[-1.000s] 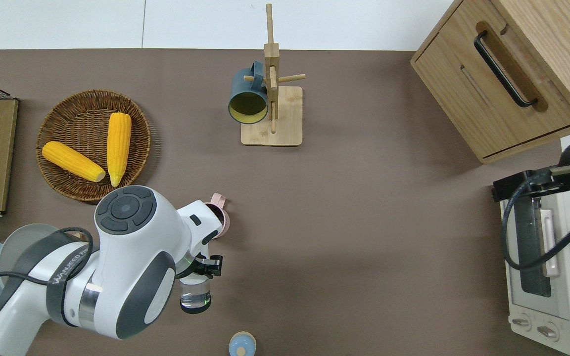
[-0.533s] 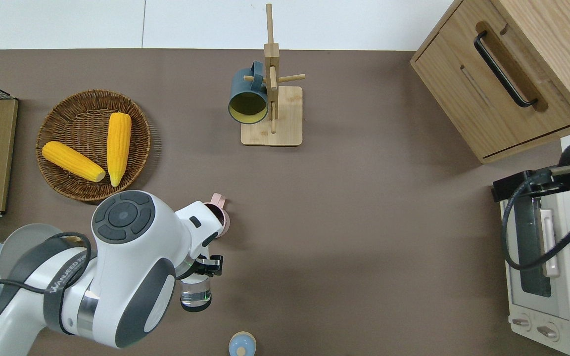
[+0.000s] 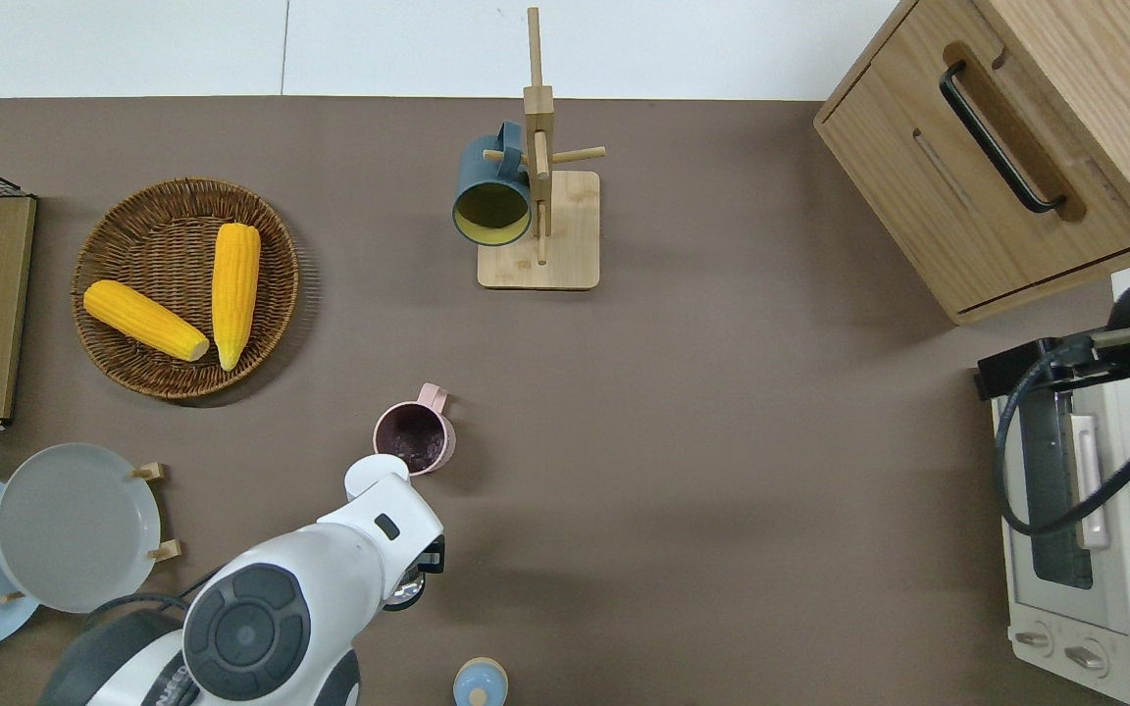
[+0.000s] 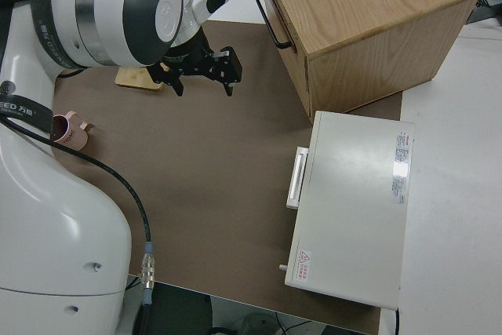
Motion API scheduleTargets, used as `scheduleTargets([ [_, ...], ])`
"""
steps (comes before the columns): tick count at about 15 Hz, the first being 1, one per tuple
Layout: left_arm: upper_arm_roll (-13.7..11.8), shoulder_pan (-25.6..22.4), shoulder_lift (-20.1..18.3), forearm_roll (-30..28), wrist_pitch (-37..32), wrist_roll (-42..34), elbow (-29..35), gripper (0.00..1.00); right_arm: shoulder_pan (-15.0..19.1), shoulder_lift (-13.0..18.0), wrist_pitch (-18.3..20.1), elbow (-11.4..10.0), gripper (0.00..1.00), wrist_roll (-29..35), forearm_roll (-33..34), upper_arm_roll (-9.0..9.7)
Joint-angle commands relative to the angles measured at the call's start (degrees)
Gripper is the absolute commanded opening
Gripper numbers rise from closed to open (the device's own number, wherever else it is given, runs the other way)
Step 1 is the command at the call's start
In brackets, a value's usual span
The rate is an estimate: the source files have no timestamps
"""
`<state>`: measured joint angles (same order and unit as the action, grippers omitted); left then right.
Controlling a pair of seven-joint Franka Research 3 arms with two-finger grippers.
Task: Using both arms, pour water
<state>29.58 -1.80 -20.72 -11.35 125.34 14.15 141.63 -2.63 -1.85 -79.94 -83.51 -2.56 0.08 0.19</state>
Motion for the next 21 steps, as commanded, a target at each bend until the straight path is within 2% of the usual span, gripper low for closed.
scheduleTargets([
  [1, -0.2, 2.0, -5.3, -1.2, 8.1, 2.1, 5.1, 0.00, 0.4, 0.8, -0.1, -0.8, 0.994, -1.3, 0.2, 0.25],
  [3, 0.6, 2.8, -5.8, -1.2, 12.5, 4.0, 7.2, 0.00, 0.4, 0.8, -0.1, -0.8, 0.994, -1.3, 0.2, 0.25],
  [6, 0.4, 2.2, -7.0, -1.2, 13.3, 3.9, 8.5, 0.00, 0.4, 0.8, -0.1, -0.8, 0.994, -1.2, 0.2, 0.33],
  [9, -0.9, -1.8, -7.0, -0.7, 12.4, 2.2, 8.2, 0.00, 0.4, 0.8, -0.1, -0.8, 0.994, -1.3, 0.2, 0.33],
  [12, -1.0, -6.4, -6.5, -0.6, 13.1, 1.2, 6.8, 0.00, 0.4, 0.8, -0.1, -0.8, 0.994, -1.3, 0.2, 0.33],
  [16, -1.0, -16.0, -4.3, -0.4, 13.0, -2.7, -0.9, 0.00, 0.4, 0.8, -0.1, -0.8, 0.994, -1.3, 0.2, 0.33],
  [21, -1.0, -28.4, 3.3, 1.6, 12.4, -9.6, -15.5, 0.00, 0.4, 0.8, -0.1, -0.8, 0.994, -1.3, 0.2, 0.33],
])
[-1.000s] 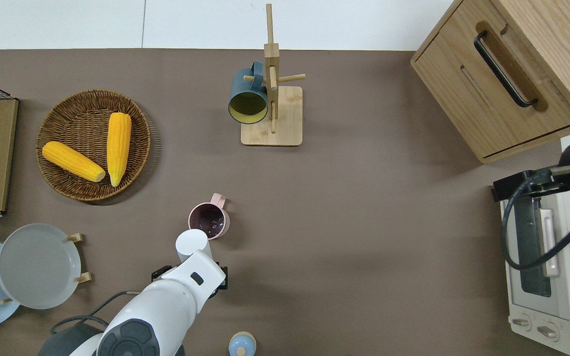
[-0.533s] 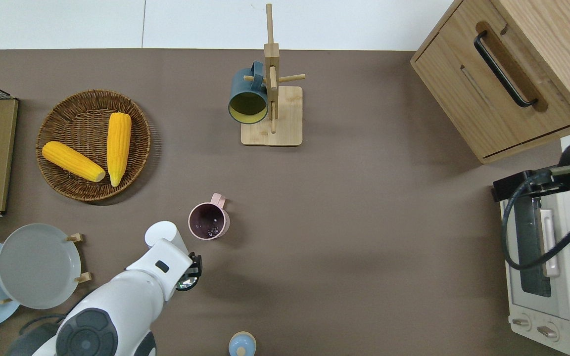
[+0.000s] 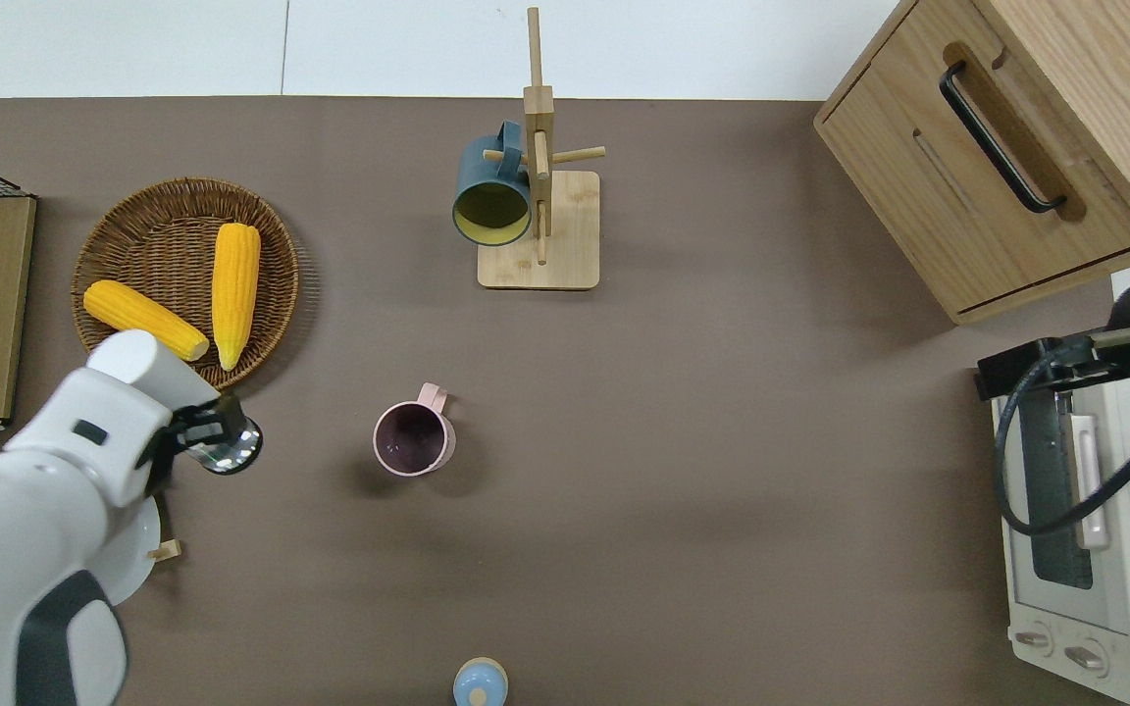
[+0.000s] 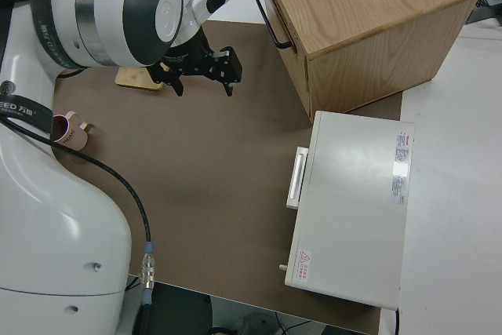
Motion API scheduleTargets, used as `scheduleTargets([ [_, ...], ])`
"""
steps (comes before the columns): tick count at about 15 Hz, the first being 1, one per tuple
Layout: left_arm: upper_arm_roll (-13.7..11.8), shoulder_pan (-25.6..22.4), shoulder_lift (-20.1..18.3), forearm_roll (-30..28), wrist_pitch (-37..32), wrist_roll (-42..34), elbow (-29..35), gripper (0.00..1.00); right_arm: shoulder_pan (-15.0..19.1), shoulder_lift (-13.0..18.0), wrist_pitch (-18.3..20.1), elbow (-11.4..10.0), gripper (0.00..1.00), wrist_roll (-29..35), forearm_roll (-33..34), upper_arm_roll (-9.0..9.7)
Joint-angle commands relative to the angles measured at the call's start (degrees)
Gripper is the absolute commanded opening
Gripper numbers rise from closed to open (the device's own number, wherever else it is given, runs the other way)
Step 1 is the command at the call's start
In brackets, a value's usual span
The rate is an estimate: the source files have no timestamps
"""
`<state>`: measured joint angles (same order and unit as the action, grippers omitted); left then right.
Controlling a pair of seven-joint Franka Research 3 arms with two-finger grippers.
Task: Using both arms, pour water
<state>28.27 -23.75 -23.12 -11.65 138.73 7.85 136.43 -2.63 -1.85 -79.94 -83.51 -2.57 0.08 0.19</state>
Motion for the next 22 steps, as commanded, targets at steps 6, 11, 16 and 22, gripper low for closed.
scheduleTargets([
  [6, 0.2, -16.0, 15.7, 5.5, -1.7, -8.6, -26.8, 0.00, 0.4, 0.8, -0.1, -0.8, 0.994, -1.2, 0.3, 0.34],
  [11, -0.7, -20.5, 21.5, 5.3, -1.6, -16.8, -34.4, 0.00, 0.4, 0.8, -0.1, -0.8, 0.994, -1.3, 0.3, 0.34],
  [16, -6.5, -20.5, 28.2, 4.7, -1.5, -25.4, -42.8, 0.00, 0.4, 0.8, -0.1, -0.8, 0.994, -1.3, 0.2, 0.34],
  [22, -10.1, -21.0, 31.8, -4.0, 0.0, -37.6, -44.2, 0.00, 0.4, 0.8, -0.1, -0.8, 0.994, -1.3, 0.3, 0.34],
])
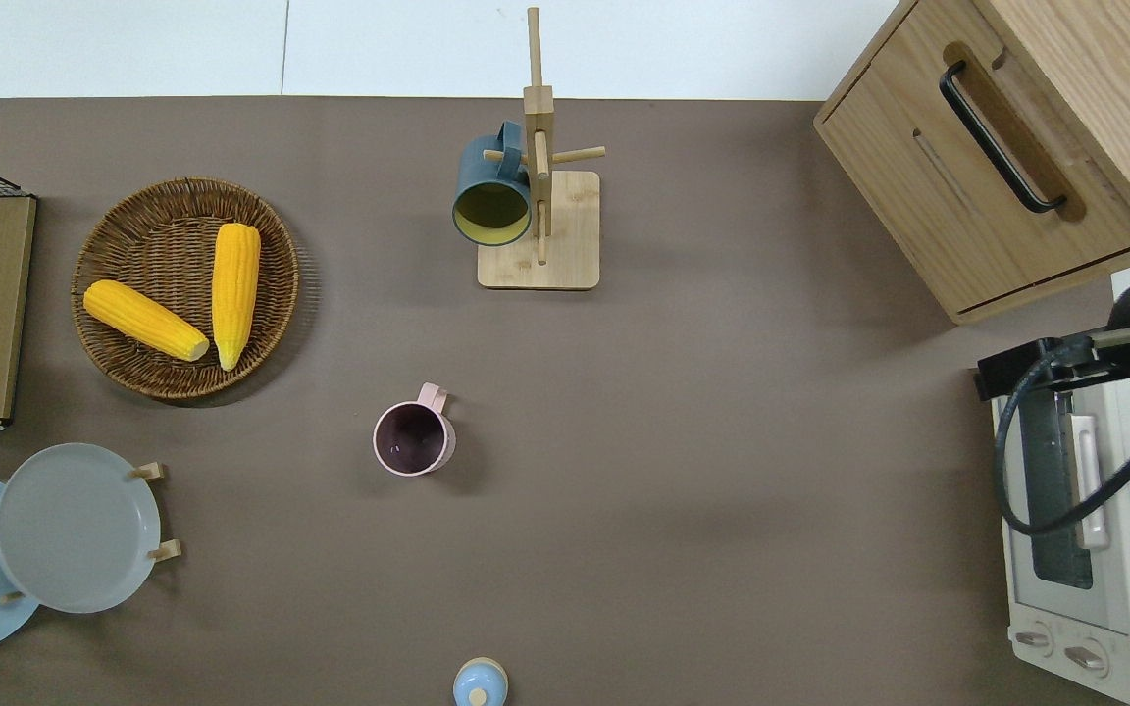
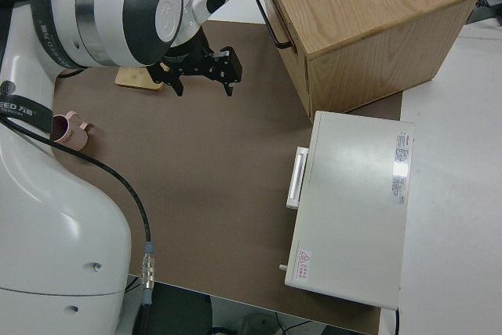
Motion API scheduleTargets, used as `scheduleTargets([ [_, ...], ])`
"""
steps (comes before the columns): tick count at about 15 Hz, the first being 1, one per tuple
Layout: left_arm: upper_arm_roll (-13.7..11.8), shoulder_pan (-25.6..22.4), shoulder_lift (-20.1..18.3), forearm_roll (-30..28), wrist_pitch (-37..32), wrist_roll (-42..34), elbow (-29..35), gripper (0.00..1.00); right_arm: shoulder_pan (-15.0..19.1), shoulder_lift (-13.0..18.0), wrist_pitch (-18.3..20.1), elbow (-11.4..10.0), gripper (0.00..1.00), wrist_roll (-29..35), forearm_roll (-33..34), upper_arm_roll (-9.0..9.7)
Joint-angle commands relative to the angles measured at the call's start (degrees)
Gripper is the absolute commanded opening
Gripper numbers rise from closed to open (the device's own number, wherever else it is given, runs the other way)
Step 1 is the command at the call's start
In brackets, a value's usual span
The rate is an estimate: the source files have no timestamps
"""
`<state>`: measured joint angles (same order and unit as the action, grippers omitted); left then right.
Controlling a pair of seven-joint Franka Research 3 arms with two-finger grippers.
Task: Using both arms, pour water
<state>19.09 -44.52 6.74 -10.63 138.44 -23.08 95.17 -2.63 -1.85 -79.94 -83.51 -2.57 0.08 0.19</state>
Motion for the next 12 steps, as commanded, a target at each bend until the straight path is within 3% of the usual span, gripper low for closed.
scheduleTargets([
  [1, -1.0, -0.6, 2.7, -6.5, 1.2, -8.5, -3.0, 0.00, 0.4, 0.8, -0.1, -0.8, 0.994, -1.3, 0.2, 0.33],
  [4, -0.9, -0.7, 6.5, -9.1, 8.8, -11.8, -2.8, 0.00, 0.4, 0.8, -0.1, -0.8, 0.994, -1.2, 0.2, 0.33],
  [9, -1.1, -0.9, 8.9, -21.2, 12.4, -25.8, -1.6, 0.00, 0.4, 0.8, -0.1, -0.8, 0.994, -1.2, 0.2, 0.33],
  [12, -1.1, -1.3, 10.2, -22.2, 13.0, -28.2, -1.4, 0.00, 0.4, 0.8, -0.1, -0.8, 0.994, -1.3, 0.2, 0.33],
])
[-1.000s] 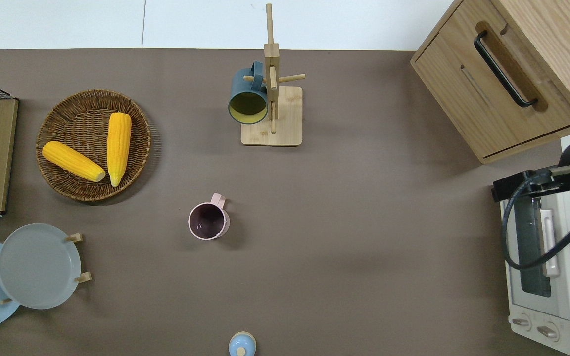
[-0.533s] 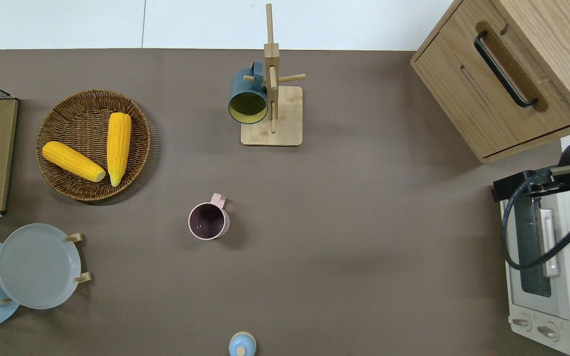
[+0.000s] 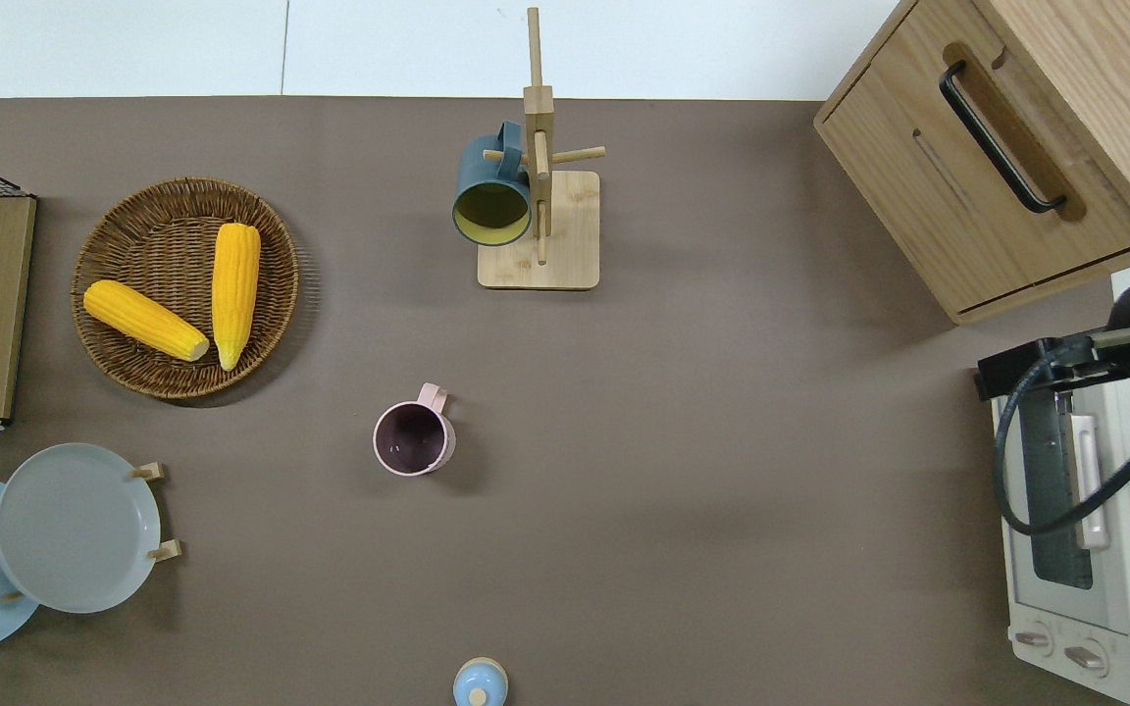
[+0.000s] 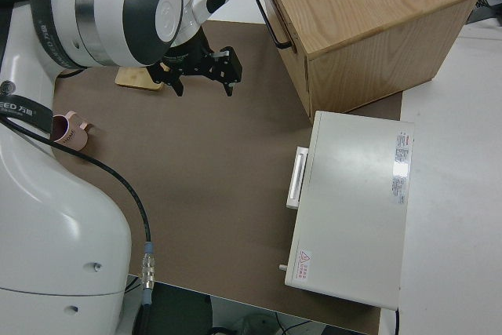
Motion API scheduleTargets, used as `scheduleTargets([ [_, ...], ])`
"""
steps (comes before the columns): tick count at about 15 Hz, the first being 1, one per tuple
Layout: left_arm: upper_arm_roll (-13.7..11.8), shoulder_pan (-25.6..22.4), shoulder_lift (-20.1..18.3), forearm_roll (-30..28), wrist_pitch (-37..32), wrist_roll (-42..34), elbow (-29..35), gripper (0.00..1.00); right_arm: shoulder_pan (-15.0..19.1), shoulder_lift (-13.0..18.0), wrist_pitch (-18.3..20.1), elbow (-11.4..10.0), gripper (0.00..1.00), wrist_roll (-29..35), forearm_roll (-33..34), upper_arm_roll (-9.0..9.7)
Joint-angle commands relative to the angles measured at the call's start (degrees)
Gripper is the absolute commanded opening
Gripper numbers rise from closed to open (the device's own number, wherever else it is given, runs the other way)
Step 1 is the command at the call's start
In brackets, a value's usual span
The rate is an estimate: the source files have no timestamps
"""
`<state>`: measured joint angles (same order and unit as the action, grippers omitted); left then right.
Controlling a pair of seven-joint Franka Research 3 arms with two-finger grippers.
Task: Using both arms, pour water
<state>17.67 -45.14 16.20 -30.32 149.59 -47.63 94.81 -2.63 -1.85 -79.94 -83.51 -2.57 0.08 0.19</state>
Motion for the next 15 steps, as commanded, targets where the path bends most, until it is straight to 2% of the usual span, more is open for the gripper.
scheduleTargets([
  [1, 0.3, -1.4, 1.5, -3.0, 2.3, -4.3, -1.0, 0.00, 0.4, 0.8, -0.1, -0.8, 0.994, -1.3, 0.2, 0.33],
  [10, 0.6, -1.4, 3.0, -7.5, 5.4, -9.2, 1.2, 0.00, 0.4, 0.8, -0.1, -0.8, 0.994, -1.3, 0.3, 0.25],
  [11, 0.6, -1.4, 3.1, -7.6, 5.4, -9.6, 1.2, 0.04, 0.4, 0.8, -0.1, -0.8, 0.994, -1.3, 0.2, 0.33],
  [12, 0.7, -1.4, 3.3, -7.6, 5.4, -9.6, 1.2, 0.19, 0.4, 0.8, -0.1, -0.8, 0.994, -1.3, 0.3, 0.33],
  [14, 0.7, -1.4, 3.6, -8.0, 5.4, -9.7, 1.2, 0.57, 0.4, 0.8, -0.1, -0.8, 0.994, -1.3, 0.2, 0.33],
  [15, 0.7, -1.4, 3.7, -8.1, 5.3, -9.7, 1.2, 0.99, 0.4, 0.8, -0.1, -0.8, 0.994, -1.2, 0.2, 0.33],
])
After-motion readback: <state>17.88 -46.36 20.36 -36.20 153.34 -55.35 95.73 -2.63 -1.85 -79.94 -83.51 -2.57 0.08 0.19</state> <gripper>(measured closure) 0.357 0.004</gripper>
